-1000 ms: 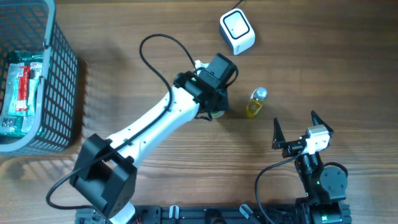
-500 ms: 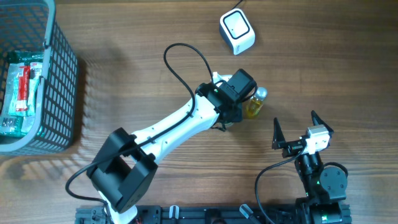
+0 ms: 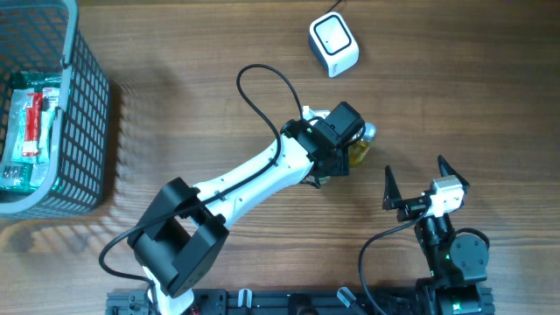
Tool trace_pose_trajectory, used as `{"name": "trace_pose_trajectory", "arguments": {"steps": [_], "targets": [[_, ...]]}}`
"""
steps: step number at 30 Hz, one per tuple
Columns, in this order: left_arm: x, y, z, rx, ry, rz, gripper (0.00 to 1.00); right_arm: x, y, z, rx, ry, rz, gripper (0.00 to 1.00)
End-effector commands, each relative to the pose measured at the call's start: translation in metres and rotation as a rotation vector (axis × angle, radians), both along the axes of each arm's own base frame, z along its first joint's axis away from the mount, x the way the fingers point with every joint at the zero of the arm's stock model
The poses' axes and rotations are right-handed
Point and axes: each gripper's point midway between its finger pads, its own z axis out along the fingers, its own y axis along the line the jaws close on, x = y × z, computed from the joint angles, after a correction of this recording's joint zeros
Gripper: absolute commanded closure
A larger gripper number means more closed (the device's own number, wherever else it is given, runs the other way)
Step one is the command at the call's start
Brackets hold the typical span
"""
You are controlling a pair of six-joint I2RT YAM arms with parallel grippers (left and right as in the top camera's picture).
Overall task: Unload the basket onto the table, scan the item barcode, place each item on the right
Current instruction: 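Carry the Kleenex pack with the left gripper and set it beside the bottle, then reach the left gripper into the basket and grasp the green glove package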
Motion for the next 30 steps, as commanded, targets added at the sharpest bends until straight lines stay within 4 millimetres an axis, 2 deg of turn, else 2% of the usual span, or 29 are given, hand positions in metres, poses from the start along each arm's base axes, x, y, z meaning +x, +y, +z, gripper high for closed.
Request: {"name": "trace_pose_trajectory", "arguments": {"steps": [1,8,11,14,17,20,21,22,23,26,29,30], "targets": [[0.006,0.004,0.008,-0.002,-0.029,0.006,0.13,0.0,-0.002,0.003,0.008,-0.014,-0.014,0.0],[0.021,0.01,0.048,-0.064,-0.12,-0.021,0.13,0.0,-0.002,0.004,0.008,-0.015,-0.014,0.0],[0.028,0.019,0.069,-0.093,-0.162,-0.003,0.12,0.0,-0.002,0.003,0.007,-0.015,-0.014,0.0],[0.04,0.033,0.091,-0.113,-0.216,0.008,0.13,0.0,-0.002,0.004,0.007,-0.015,-0.014,0.0],[0.056,0.06,0.112,-0.073,-0.299,0.02,0.12,0.0,-0.002,0.003,0.007,-0.015,-0.014,0.0],[0.071,0.094,0.138,-0.016,-0.394,0.054,0.07,0.0,-0.002,0.003,0.007,-0.015,-0.014,0.0],[0.074,0.102,0.15,0.011,-0.438,0.0,0.07,0.0,-0.002,0.003,0.007,-0.015,-0.014,0.0],[0.08,0.117,0.172,0.052,-0.517,-0.037,0.07,0.0,-0.002,0.003,0.007,-0.015,-0.014,0.0],[0.087,0.134,0.192,0.096,-0.596,-0.023,0.0,0.0,-0.002,0.004,0.008,-0.015,-0.014,0.0],[0.102,0.19,0.253,0.224,-0.789,0.078,0.0,0.0,-0.002,0.003,0.008,-0.014,-0.014,0.0],[0.105,0.259,0.311,0.361,-0.929,0.17,0.0,0.0,-0.002,0.004,0.008,-0.015,-0.014,0.0],[0.105,0.278,0.324,0.4,-0.959,0.201,0.0,0.0,-0.002,0.004,0.008,-0.015,-0.014,0.0]]}}
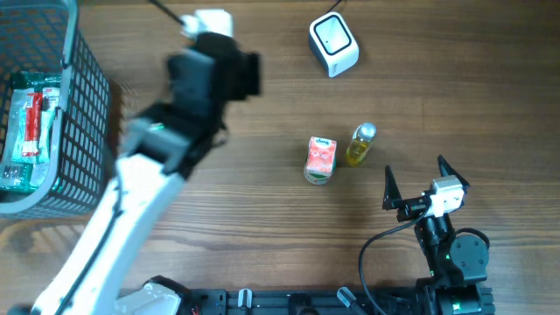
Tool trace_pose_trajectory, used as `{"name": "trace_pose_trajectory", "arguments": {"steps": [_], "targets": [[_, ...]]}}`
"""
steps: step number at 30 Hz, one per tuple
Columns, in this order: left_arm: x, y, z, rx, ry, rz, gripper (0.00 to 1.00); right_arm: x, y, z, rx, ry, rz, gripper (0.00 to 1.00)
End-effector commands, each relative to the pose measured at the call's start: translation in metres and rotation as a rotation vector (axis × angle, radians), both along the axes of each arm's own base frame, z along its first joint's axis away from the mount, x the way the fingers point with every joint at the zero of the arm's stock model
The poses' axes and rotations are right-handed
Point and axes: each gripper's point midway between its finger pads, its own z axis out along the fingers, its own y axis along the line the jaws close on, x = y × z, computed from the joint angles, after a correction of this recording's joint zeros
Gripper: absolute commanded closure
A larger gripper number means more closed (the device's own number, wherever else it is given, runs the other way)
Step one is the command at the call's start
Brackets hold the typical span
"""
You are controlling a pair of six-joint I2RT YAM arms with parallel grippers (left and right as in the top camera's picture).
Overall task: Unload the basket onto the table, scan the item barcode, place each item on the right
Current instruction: 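Reach the left gripper into the basket and grasp the green glove package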
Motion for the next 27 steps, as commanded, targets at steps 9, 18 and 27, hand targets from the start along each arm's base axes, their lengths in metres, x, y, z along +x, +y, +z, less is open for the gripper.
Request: {"name": "trace_pose_trajectory", "arguments": {"steps": [9,18,27], "targets": [[-0.008,0.241,0.099,0.303,-0.243,0.446,0.0,0.0,-0.002,0.003,0.007,-0.015,-0.014,0.0],[-0.01,0.379,0.002,0.28,0.02,0.647,0.0,0.0,-0.002,0.003,0.007,-0.015,-0.014,0.0],[-0.023,0.458,-0.118,0.241,0.297,0.572,0.02,0.0,-0.002,0.003,0.007,-0.015,-0.014,0.0]]}}
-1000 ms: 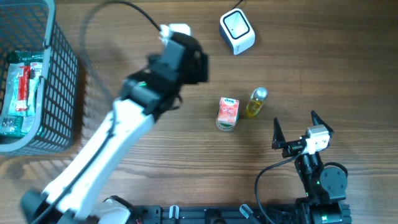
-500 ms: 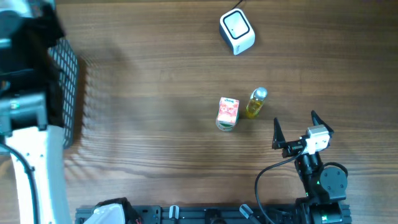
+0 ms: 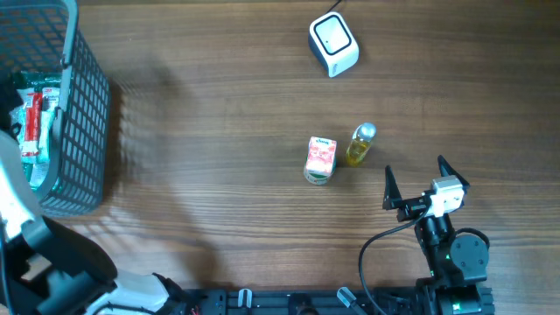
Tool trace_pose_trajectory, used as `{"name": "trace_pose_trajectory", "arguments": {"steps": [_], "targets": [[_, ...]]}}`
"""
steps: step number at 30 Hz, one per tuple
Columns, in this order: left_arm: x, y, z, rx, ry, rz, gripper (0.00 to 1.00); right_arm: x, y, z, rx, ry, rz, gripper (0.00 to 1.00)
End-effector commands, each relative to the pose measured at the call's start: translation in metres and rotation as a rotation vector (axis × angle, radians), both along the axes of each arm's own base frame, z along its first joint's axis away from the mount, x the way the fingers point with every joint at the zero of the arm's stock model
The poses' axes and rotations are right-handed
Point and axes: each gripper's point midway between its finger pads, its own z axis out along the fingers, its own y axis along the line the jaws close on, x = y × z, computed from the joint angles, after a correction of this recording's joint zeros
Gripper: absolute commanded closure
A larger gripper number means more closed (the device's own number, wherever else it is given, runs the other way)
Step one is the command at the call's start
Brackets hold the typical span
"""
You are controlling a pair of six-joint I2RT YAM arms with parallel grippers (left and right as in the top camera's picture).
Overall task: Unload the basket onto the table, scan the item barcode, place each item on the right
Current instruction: 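Reach the left gripper into the basket and grasp the green glove package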
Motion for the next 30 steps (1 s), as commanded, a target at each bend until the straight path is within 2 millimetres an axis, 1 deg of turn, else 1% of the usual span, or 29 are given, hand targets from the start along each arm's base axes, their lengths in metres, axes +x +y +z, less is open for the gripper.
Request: {"name": "trace_pose_trajectory", "arguments": {"steps": [1,3,4,5,8,11,13,17,24,25,26,28,30], "targets": [[0.005,0.007,-0.045,-0.096,0.069,-0.135,0.03,0.0,-0.002,0.003,0.007,-0.015,-0.013,0.0],[0.006,0.004,-0.075,-0.144,0.133,-0.216,0.04,0.0,-0.002,0.003,0.007,-0.015,-0.013,0.0],[0.006,0.001,-0.086,-0.161,0.159,-0.252,0.04,0.0,-0.002,0.003,0.007,-0.015,-0.013,0.0],[0.008,-0.004,-0.103,-0.183,0.197,-0.311,0.04,0.0,-0.002,0.003,0.007,-0.014,-0.013,0.0],[0.012,-0.016,-0.133,-0.23,0.254,-0.416,0.04,0.0,-0.002,0.003,0.007,-0.014,-0.013,0.0],[0.01,-0.018,-0.159,-0.273,0.289,-0.425,0.02,0.0,-0.002,0.003,0.007,-0.015,-0.013,0.0],[0.01,-0.019,-0.17,-0.292,0.3,-0.429,0.0,0.0,-0.002,0.003,0.008,-0.014,-0.013,0.0],[0.011,-0.023,-0.19,-0.305,0.334,-0.485,0.0,0.0,-0.002,0.003,0.007,-0.014,-0.013,0.0],[0.009,-0.022,-0.216,-0.337,0.364,-0.478,0.0,0.0,-0.002,0.003,0.008,-0.014,-0.013,0.0],[0.009,-0.022,-0.219,-0.342,0.367,-0.478,0.02,0.0,-0.002,0.003,0.007,-0.014,-0.013,0.0],[0.008,-0.023,-0.222,-0.348,0.371,-0.478,0.06,0.0,-0.002,0.003,0.007,-0.015,-0.013,0.0],[0.008,-0.023,-0.225,-0.353,0.375,-0.478,0.16,0.0,-0.002,0.003,0.007,-0.015,-0.013,0.0],[0.008,-0.023,-0.225,-0.353,0.374,-0.479,0.3,0.0,-0.002,0.003,0.008,-0.014,-0.013,0.0]]}}
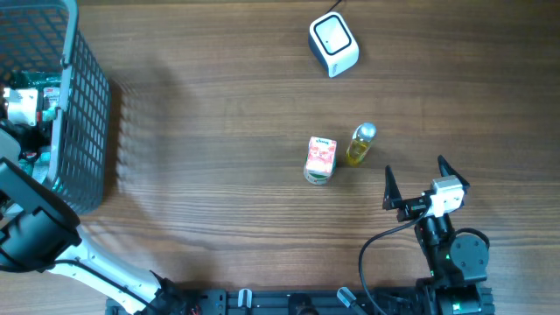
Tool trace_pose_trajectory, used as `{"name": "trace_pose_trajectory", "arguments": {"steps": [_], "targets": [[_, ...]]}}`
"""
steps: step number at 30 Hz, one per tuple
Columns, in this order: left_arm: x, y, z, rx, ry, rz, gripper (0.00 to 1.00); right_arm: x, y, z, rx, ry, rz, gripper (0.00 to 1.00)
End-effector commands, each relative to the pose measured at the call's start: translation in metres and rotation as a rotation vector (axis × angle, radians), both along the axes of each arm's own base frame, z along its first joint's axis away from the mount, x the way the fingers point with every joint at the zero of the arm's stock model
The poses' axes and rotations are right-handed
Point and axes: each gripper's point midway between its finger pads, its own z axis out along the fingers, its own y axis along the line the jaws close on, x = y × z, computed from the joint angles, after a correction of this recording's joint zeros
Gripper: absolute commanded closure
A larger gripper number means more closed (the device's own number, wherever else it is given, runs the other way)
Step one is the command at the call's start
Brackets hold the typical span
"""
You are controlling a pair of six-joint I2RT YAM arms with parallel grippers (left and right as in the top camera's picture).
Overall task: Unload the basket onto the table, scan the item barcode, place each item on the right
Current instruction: 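Reach the left gripper into the basket and grasp the green glove package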
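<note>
A small pink carton [321,159] stands on the wooden table beside a yellow bottle with a silver cap [360,144]. The white barcode scanner [333,44] sits at the back, right of centre. My left gripper [26,131] reaches down into the grey mesh basket [87,114] at the far left. The wrist covers its fingers, so their state does not show. My right gripper [420,179] stands open near the front right, holding nothing, a little right of the bottle.
The basket holds packets, mostly covered by the left arm [35,227]. A black cable [372,254] loops beside the right arm's base at the front edge.
My left arm has moved further over the basket, and its wrist now covers the packets that showed inside before. The carton, bottle, scanner and right arm are unchanged.
My left gripper was at the pink carton next to the bottle. Then the arm was up at the back left, with the carton standing on the table. Then it was at the basket's left edge, and now it reaches inside the basket.
</note>
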Motion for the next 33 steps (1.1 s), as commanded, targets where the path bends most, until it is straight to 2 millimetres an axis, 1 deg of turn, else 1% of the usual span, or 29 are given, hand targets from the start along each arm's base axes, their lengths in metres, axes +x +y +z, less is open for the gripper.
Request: {"name": "trace_pose_trajectory", "arguments": {"steps": [1,3,4,6,7,9,11,13,14,15,18,20,21,23,24,26,28,29,30,32,33], "targets": [[-0.005,-0.003,-0.024,-0.027,0.045,-0.012,0.36,0.0,-0.002,0.003,0.007,-0.014,-0.013,0.0],[-0.006,-0.003,-0.024,-0.031,0.046,-0.008,0.51,0.0,-0.002,0.003,0.007,-0.014,-0.013,0.0],[-0.006,-0.004,-0.024,-0.031,0.047,-0.008,0.56,0.0,-0.002,0.003,0.007,-0.014,-0.013,0.0],[-0.004,-0.004,-0.021,-0.028,0.04,-0.008,0.66,0.0,-0.002,0.003,0.007,-0.014,-0.013,0.0],[-0.003,-0.004,-0.017,-0.025,0.033,-0.011,0.66,0.0,-0.002,0.003,0.007,-0.014,-0.013,0.0],[0.005,-0.002,0.006,-0.001,-0.02,0.014,0.67,0.0,-0.002,0.003,0.007,-0.014,-0.013,0.0],[0.012,-0.001,0.031,0.029,-0.071,0.028,0.77,0.0,-0.002,0.003,0.007,-0.014,-0.013,0.0],[0.017,0.001,0.077,0.078,-0.161,0.058,0.79,0.0,-0.002,0.003,0.007,-0.014,-0.013,0.0],[0.018,0.001,0.095,0.098,-0.193,0.063,0.8,0.0,-0.002,0.003,0.007,-0.014,-0.013,0.0],[0.018,0.001,0.114,0.115,-0.23,0.079,0.8,0.0,-0.002,0.003,0.007,-0.014,-0.013,0.0],[0.014,-0.003,0.181,0.163,-0.369,0.133,0.78,0.0,-0.002,0.003,0.007,-0.014,-0.013,0.0],[0.007,-0.01,0.237,0.204,-0.492,0.166,0.78,0.0,-0.002,0.003,0.007,-0.014,-0.013,0.0],[0.003,-0.016,0.261,0.215,-0.551,0.169,0.78,0.0,-0.002,0.003,0.007,-0.014,-0.013,0.0],[-0.005,-0.038,0.316,0.217,-0.693,0.148,0.78,0.0,-0.002,0.003,0.007,-0.014,-0.013,0.0],[-0.013,-0.057,0.353,0.194,-0.804,0.142,0.79,0.0,-0.002,0.003,0.007,-0.014,-0.013,0.0],[-0.02,-0.082,0.385,0.155,-0.897,0.119,0.79,0.0,-0.002,0.003,0.007,-0.014,-0.013,0.0],[-0.025,-0.114,0.409,0.102,-0.967,0.077,0.8,0.0,-0.002,0.003,0.007,-0.014,-0.013,0.0],[-0.026,-0.134,0.42,0.075,-0.995,0.049,0.8,0.0,-0.002,0.003,0.007,-0.014,-0.013,0.01],[-0.027,-0.159,0.429,0.058,-1.013,-0.001,0.8,0.0,-0.002,0.003,0.007,-0.014,-0.013,0.0],[-0.028,-0.205,0.436,0.008,-1.017,-0.093,0.8,0.0,-0.002,0.003,0.007,-0.014,-0.013,0.0],[-0.028,-0.222,0.434,-0.019,-1.005,-0.118,0.8,0.0,-0.002,0.003,0.007,-0.014,-0.013,0.0]]}}
